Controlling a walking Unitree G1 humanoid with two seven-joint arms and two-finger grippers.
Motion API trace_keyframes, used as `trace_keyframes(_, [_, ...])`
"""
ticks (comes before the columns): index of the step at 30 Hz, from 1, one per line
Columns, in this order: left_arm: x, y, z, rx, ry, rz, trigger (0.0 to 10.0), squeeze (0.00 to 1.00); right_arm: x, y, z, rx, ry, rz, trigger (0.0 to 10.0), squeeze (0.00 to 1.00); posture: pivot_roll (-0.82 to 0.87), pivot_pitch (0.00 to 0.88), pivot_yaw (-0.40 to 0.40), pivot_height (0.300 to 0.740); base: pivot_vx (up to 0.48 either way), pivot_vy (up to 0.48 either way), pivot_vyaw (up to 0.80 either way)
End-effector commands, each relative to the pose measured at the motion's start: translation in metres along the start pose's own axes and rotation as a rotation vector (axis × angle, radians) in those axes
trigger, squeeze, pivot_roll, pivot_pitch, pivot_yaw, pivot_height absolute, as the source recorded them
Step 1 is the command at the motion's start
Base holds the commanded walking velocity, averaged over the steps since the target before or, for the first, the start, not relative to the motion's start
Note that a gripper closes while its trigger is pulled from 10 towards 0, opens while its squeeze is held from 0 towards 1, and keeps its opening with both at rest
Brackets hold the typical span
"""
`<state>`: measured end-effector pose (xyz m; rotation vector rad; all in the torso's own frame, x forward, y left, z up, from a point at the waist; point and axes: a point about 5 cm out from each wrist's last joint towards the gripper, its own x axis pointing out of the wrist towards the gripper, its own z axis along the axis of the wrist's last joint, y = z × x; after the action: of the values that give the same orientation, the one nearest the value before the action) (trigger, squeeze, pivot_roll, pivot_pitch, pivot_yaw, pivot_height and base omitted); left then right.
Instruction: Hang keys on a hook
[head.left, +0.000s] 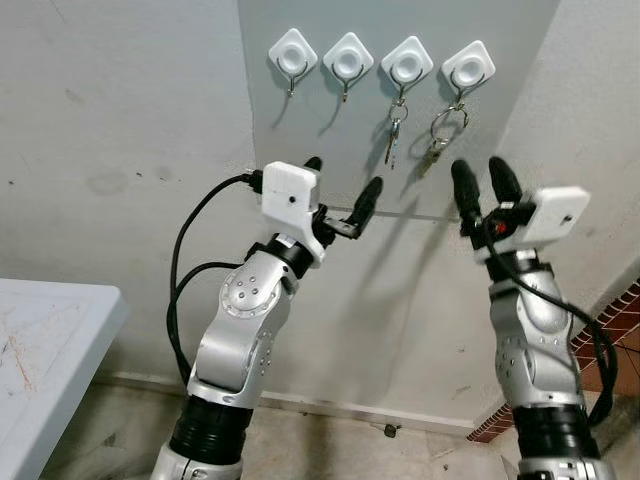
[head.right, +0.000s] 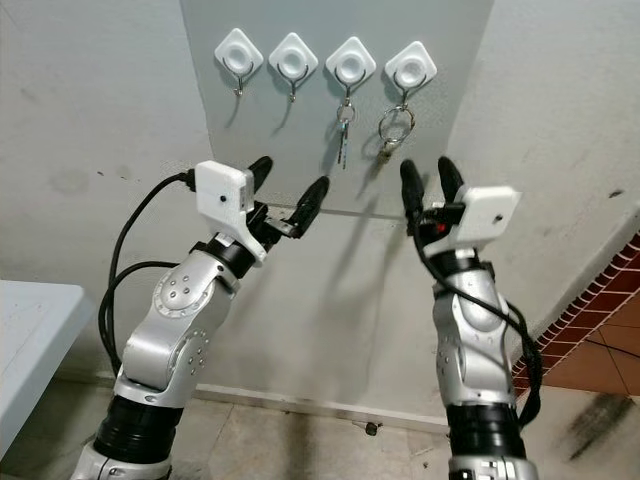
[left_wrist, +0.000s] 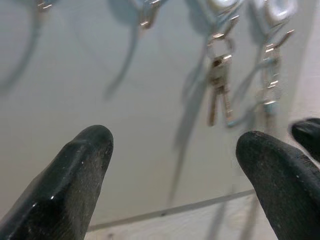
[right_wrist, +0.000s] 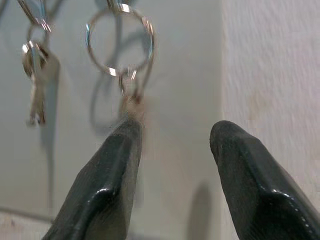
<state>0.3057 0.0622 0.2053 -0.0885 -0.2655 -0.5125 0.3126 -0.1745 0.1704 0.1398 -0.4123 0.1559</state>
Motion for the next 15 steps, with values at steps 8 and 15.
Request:
trace_keyframes(8, [-0.024,0.034,-0.04,-0.021,0.112,0.217,10.0,0.0,-0.024,-0.005,-0.023,-0.03,0.11,-0.062,10.0,0.0,0.02,0.0,-0.023,0.74,0.0,0.0,0.0])
trace_keyframes(15, [-0.046,0.053,-0.068,-0.078,0.18,0.364,10.0,0.0,-0.044,-0.013,-0.045,-0.07,0.227,-0.107,10.0,0.0,0.02,0.0,-0.023,0.74,0.0,0.0,0.0])
